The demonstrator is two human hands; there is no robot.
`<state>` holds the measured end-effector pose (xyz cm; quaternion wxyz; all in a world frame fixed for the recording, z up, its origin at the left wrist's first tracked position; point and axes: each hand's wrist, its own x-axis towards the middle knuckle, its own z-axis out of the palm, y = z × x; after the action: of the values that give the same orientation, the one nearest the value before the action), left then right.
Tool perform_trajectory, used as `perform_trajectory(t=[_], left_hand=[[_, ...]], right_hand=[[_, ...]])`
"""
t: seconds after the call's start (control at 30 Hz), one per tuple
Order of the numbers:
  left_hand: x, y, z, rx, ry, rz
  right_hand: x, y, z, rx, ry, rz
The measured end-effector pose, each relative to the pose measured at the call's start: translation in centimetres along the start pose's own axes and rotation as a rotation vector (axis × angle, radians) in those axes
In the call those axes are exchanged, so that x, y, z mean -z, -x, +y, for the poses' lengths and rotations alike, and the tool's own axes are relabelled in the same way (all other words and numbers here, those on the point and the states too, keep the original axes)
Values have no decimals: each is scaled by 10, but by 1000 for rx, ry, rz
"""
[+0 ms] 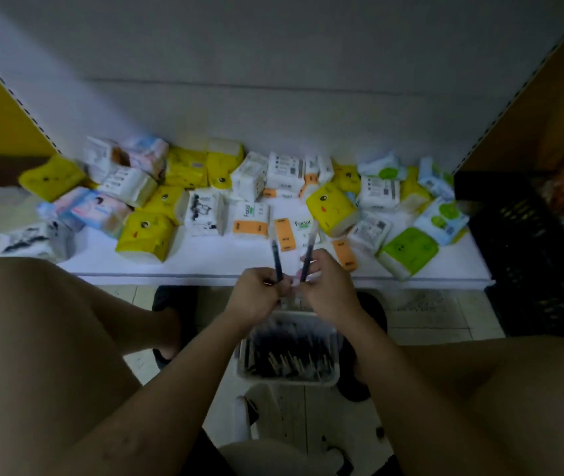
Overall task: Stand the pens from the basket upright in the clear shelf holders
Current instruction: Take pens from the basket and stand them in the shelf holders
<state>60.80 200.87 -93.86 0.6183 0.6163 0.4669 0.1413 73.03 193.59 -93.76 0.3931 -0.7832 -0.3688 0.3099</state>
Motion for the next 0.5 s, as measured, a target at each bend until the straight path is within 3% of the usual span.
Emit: perform_trajectory(t=[0.3,0.5], left_hand=[[51,28,112,-512,-65,64],[85,50,190,-706,14,97]], right_hand=[[44,9,-102,347,-62,178],[81,8,-191,571,-63,267]])
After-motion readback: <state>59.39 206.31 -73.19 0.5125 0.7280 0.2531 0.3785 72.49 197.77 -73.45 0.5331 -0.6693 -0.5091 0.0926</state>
